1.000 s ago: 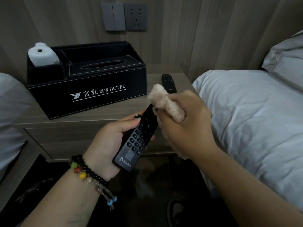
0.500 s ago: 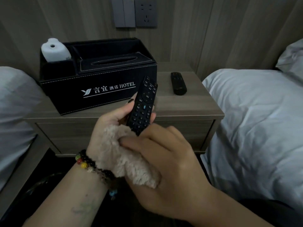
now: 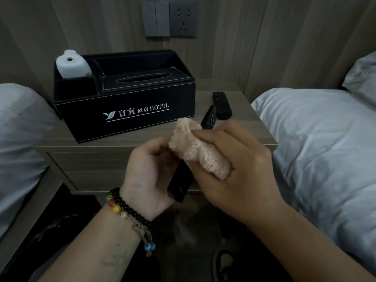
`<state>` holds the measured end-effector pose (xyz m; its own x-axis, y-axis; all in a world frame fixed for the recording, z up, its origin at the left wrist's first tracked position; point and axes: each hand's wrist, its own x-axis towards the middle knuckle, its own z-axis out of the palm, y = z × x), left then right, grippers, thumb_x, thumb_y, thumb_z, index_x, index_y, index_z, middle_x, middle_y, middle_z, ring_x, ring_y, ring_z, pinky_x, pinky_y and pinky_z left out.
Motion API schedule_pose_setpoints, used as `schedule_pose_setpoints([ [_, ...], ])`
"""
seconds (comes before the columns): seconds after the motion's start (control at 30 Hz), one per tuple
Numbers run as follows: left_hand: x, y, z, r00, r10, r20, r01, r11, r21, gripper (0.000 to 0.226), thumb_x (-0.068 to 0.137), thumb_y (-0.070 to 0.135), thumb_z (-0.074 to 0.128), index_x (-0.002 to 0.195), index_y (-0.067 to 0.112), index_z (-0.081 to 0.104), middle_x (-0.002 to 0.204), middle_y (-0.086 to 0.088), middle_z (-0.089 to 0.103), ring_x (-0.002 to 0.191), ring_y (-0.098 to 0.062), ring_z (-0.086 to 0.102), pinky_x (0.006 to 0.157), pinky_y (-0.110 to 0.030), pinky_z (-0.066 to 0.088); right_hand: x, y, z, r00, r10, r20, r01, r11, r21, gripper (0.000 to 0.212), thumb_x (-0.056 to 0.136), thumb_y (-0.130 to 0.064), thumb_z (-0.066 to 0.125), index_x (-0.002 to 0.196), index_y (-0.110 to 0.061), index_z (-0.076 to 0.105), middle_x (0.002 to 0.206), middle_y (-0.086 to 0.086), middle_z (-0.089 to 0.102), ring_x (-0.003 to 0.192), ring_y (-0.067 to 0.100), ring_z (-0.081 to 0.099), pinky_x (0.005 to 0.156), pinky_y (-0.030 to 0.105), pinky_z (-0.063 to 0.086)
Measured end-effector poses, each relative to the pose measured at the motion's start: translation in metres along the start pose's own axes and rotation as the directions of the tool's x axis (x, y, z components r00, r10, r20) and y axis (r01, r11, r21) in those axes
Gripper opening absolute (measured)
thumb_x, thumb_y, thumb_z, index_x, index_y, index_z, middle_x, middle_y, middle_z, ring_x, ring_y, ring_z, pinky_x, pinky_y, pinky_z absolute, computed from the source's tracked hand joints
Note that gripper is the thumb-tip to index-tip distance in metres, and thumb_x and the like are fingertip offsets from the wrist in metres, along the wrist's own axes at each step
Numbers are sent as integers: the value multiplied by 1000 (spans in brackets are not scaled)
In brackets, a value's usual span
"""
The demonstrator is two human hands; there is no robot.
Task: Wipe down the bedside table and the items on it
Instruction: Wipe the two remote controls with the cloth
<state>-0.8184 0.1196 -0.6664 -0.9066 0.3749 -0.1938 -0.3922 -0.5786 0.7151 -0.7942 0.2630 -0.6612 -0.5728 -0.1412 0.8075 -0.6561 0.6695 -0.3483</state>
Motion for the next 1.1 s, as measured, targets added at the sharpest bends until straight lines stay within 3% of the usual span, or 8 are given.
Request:
schedule_pose_setpoints([
  [0.13, -2, -3, 2, 971, -71, 229, 70, 997, 12, 52, 58, -2, 55, 108, 2, 71, 113, -19, 64, 101, -30, 61, 101, -41, 44, 6, 15, -5, 995, 95, -24, -94, 995, 10, 28, 80, -23, 73, 102, -6, 72, 87, 1, 62, 74, 9, 58, 65, 21, 47],
  [0.23, 0, -6, 4, 964, -55, 260, 23, 992, 126, 58, 63, -11, 46, 115, 5, 67, 121, -21, 63, 107, -31, 62, 99, -43, 45, 8, 19, -11, 993, 119, -21, -118, 992, 35, 28, 80, -24, 71, 102, -7, 72, 88, -1, 61, 76, 4, 56, 68, 11, 42],
  [0.4, -2, -5, -3, 965, 32, 259, -95, 967, 237, 52, 52, -16, 63, 96, 9, 75, 95, -18, 71, 89, -28, 69, 77, -34, 59, 1, 11, -19, 982, -86, 168, 74, 995, 73, 33, 75, -19, 77, 106, -8, 71, 95, 2, 64, 82, 12, 62, 69, 33, 51],
  [0.47, 0, -5, -6, 962, 29, 271, -106, 956, 275, 56, 52, -10, 67, 106, 3, 70, 106, -23, 67, 100, -34, 66, 87, -41, 55, 4, 16, -19, 985, -69, 161, 62, 997, 44, 32, 75, -18, 77, 105, -8, 72, 93, 2, 64, 79, 14, 62, 65, 37, 51],
  [0.53, 2, -5, -7, 951, -15, 310, -90, 942, 323, 68, 57, -9, 69, 123, 2, 60, 128, -25, 56, 120, -39, 54, 103, -51, 43, 10, 28, -20, 995, 19, 100, -19, 1000, 3, 28, 76, -18, 76, 102, -10, 73, 88, -1, 62, 74, 12, 60, 62, 31, 50],
  [0.63, 4, -7, -5, 929, -59, 365, -70, 941, 331, 78, 61, -10, 68, 135, 9, 51, 137, -20, 52, 126, -34, 51, 103, -46, 44, 16, 41, -26, 991, 131, 2, -131, 991, -34, 22, 79, -22, 75, 98, -13, 73, 84, -9, 56, 72, 3, 55, 63, 13, 41],
  [0.87, 2, -4, -11, 949, 20, 314, -137, 924, 356, 73, 53, -12, 69, 123, 0, 57, 110, -24, 65, 103, -34, 64, 81, -37, 57, 3, 19, -16, 976, -62, 206, 38, 992, 121, 31, 75, -16, 76, 105, -8, 71, 92, 1, 63, 85, 12, 64, 69, 32, 52],
  [1.1, 3, -4, -12, 947, 5, 320, -145, 897, 417, 94, 53, -9, 73, 138, 24, 49, 132, -17, 56, 123, -30, 55, 94, -42, 51, 9, 34, -19, 992, 123, 11, -123, 992, 11, 24, 78, -19, 76, 99, -9, 72, 86, -3, 59, 72, 4, 55, 64, 13, 41],
])
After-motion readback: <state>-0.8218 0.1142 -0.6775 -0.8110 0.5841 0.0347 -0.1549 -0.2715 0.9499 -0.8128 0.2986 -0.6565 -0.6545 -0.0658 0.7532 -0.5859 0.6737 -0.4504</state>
